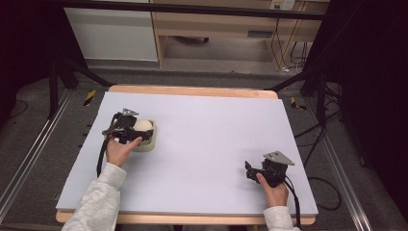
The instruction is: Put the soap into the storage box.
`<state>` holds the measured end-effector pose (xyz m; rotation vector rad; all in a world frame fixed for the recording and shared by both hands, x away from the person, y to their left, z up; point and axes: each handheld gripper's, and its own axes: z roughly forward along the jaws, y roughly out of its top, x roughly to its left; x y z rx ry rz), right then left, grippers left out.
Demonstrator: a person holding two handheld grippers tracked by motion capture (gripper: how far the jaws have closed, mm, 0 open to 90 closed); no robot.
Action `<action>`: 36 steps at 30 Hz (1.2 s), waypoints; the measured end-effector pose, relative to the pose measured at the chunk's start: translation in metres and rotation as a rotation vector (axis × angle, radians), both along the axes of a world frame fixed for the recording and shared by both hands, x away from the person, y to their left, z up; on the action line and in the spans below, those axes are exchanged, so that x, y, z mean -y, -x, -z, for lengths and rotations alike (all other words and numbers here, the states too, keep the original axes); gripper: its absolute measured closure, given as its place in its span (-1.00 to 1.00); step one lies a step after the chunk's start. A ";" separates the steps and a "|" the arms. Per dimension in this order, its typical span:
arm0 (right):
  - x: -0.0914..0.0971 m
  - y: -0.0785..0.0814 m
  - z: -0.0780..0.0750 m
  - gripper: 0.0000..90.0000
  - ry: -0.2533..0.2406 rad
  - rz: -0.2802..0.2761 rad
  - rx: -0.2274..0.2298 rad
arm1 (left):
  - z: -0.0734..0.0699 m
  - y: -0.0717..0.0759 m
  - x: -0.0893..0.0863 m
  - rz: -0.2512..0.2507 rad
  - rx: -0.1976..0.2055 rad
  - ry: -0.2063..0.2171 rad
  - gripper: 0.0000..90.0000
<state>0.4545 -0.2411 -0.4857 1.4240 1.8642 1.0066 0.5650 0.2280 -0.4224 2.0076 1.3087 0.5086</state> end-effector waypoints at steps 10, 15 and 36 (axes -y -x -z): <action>0.000 0.000 0.000 -0.91 0.001 -0.003 -0.001 | 0.009 -0.009 -0.002 -0.017 -0.020 -0.031 -0.50; -0.001 0.000 0.000 -0.91 0.001 -0.003 -0.004 | 0.012 -0.011 -0.003 -0.020 -0.031 -0.038 -0.50; 0.000 0.000 0.000 -0.91 0.004 -0.005 -0.003 | 0.021 -0.016 -0.004 -0.023 -0.054 -0.047 -0.50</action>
